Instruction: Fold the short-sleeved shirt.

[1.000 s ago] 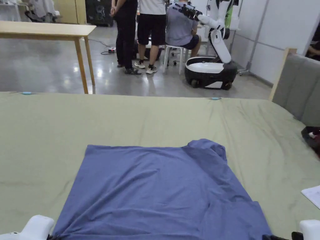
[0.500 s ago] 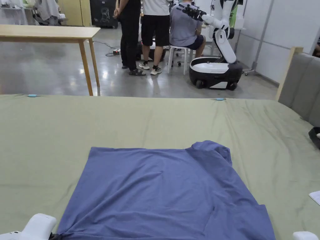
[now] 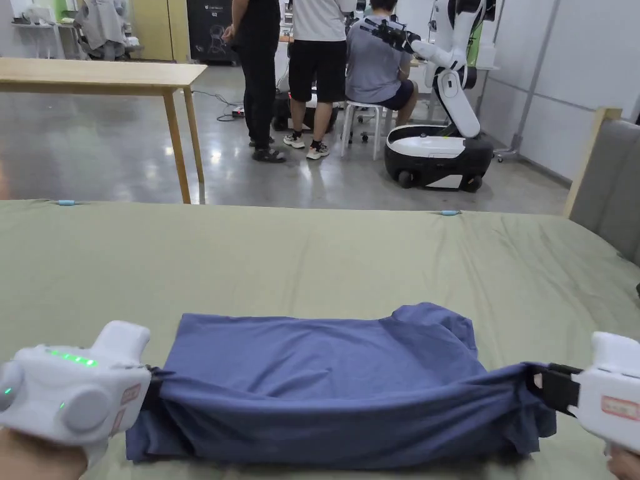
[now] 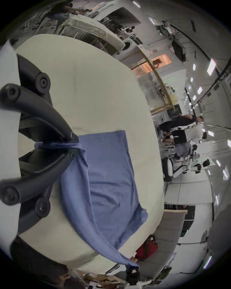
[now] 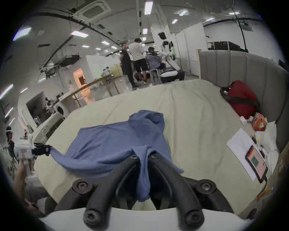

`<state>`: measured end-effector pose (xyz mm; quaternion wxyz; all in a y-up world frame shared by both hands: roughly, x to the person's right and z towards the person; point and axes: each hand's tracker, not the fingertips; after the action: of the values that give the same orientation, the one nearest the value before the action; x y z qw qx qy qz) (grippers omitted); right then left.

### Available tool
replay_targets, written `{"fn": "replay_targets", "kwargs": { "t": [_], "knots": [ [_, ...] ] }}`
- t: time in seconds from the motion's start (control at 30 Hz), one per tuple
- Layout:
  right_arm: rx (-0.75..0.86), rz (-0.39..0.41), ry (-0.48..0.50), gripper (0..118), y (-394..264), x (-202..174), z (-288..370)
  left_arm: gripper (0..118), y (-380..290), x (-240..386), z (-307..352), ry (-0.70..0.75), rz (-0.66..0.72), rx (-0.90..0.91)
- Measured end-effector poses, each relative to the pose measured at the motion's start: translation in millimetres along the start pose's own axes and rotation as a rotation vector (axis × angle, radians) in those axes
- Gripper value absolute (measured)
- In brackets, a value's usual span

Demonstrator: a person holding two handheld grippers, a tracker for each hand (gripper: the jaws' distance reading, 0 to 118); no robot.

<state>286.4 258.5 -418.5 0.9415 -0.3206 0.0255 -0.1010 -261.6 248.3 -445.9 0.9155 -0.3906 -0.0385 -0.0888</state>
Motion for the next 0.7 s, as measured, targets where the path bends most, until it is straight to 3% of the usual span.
{"fn": "replay_targets", "kwargs": {
  "t": [0.1, 0.2, 0.3, 0.33, 0.37, 0.4, 0.43, 0.47, 0.53, 0.63, 0.7],
  "knots": [
    [-0.075, -0.038, -0.031, 8, 12.1, -3.2, -58.7, 4, 20.9, -4.5, -57.2, 0.028, 0.064, -0.091],
    [-0.145, -0.020, -0.102, 8, 9.2, -4.8, -97.6, 4, 23.7, -9.7, -92.5, 0.026, 0.151, -0.172],
    [-0.170, 0.006, -0.136, 8, 1.0, -4.8, -112.9, 5, 21.1, -4.4, -103.2, 0.037, 0.125, -0.180],
    [-0.160, 0.015, -0.128, 12, -1.6, -4.6, -111.2, 15, 17.7, -2.1, -98.8, 0.034, 0.115, -0.169],
    [-0.141, 0.025, -0.118, 30, -3.7, -4.3, -107.8, 41, 15.6, -1.5, -93.8, 0.033, 0.112, -0.144],
    [-0.118, 0.030, -0.113, 73, -5.5, -5.8, -100.8, 98, 12.8, -2.9, -84.6, 0.017, 0.119, -0.096],
    [-0.106, 0.032, -0.103, 102, -7.3, -7.0, -89.1, 112, 8.5, -4.1, -73.3, -0.005, 0.135, -0.064],
    [-0.070, 0.047, -0.071, 114, -10.0, -11.0, -75.0, 109, 3.2, -3.5, -53.0, -0.013, 0.155, 0.026],
    [0.082, 0.105, -0.032, 115, -20.0, -26.0, -34.0, 109, -7.1, -0.2, -11.1, -0.007, 0.180, 0.167],
    [0.267, 0.173, 0.021, 115, -44.3, -45.6, 24.8, 110, -42.0, 16.6, 59.6, 0.088, 0.081, 0.506],
    [0.393, 0.224, -0.021, 112, -67.8, -56.7, 56.9, 110, -63.8, 24.8, 94.3, 0.116, 0.090, 0.564]
  ]
}}
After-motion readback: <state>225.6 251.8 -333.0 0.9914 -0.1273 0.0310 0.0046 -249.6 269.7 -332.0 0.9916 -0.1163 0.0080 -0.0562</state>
